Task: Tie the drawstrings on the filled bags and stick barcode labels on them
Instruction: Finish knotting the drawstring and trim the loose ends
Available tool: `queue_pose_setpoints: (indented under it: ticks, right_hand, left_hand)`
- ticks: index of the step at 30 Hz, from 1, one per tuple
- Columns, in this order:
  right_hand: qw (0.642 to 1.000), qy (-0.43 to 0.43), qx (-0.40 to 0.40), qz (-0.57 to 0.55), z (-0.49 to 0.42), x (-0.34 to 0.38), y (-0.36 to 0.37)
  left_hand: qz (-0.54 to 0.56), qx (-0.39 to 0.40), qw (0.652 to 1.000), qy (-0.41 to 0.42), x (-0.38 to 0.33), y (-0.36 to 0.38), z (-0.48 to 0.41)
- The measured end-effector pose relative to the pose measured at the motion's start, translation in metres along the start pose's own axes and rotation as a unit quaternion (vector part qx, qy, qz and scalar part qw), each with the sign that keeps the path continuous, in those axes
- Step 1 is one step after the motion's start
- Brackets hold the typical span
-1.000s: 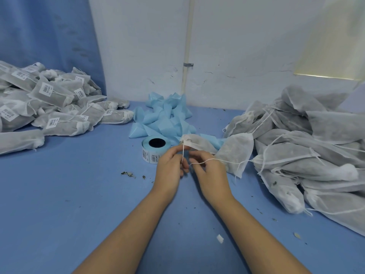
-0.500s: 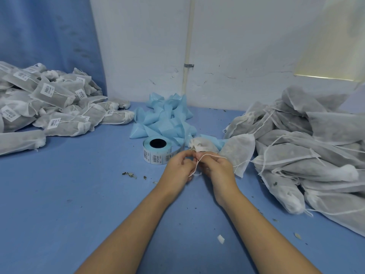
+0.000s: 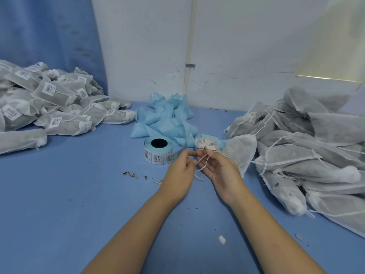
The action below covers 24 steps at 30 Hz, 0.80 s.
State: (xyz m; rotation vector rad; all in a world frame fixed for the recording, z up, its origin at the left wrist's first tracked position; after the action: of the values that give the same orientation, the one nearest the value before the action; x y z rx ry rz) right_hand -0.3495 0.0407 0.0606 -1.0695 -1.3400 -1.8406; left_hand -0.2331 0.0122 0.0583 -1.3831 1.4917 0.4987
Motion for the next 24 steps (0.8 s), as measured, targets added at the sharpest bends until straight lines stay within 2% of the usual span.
queue_pose_setpoints:
  ticks: [2,4,6,9,11,15,20,24]
  right_hand:
    - [0.999,-0.004,0.016,0.028,0.0,0.001,0.001]
    - [0.994,-0.038,-0.021,0.099,-0.001,0.002,0.0]
    - [0.978,-0.08,-0.072,0.179,-0.001,0.003,0.0]
    - [0.941,-0.14,-0.095,0.294,0.001,0.006,-0.002]
    - [0.906,-0.174,-0.097,0.374,0.001,0.007,-0.001]
    - [0.856,-0.209,-0.124,0.457,0.003,0.006,0.002]
    - [0.754,-0.29,-0.144,0.571,0.012,0.007,0.011]
    - [0.723,-0.321,-0.154,0.592,0.019,0.011,0.015]
  left_hand:
    - [-0.086,-0.028,0.995,0.05,-0.004,-0.003,0.002]
    - [-0.191,-0.007,0.976,0.107,-0.006,-0.004,0.002]
    - [-0.289,0.02,0.948,0.136,-0.005,-0.005,0.002]
    - [-0.385,-0.003,0.908,0.166,-0.012,-0.007,0.004]
    - [-0.392,-0.039,0.899,0.191,-0.018,-0.008,0.006]
    - [-0.372,-0.089,0.9,0.209,-0.023,-0.012,0.007]
    - [-0.333,-0.049,0.906,0.257,-0.027,-0.004,0.011]
    - [-0.29,-0.04,0.924,0.246,-0.028,-0.001,0.011]
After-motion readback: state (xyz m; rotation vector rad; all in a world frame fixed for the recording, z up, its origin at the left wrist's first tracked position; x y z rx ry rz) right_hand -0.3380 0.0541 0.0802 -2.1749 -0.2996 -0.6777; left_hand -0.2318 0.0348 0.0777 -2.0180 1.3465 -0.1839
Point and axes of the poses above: each hand's wrist, its own z-axis away from the middle knuckle, its own y-axis out of the palm, x = y × z, the point moved 3 cm from there along -z, towards the middle knuckle, and after that the axes turned 8 degrees about y, right-handed, at the moved point
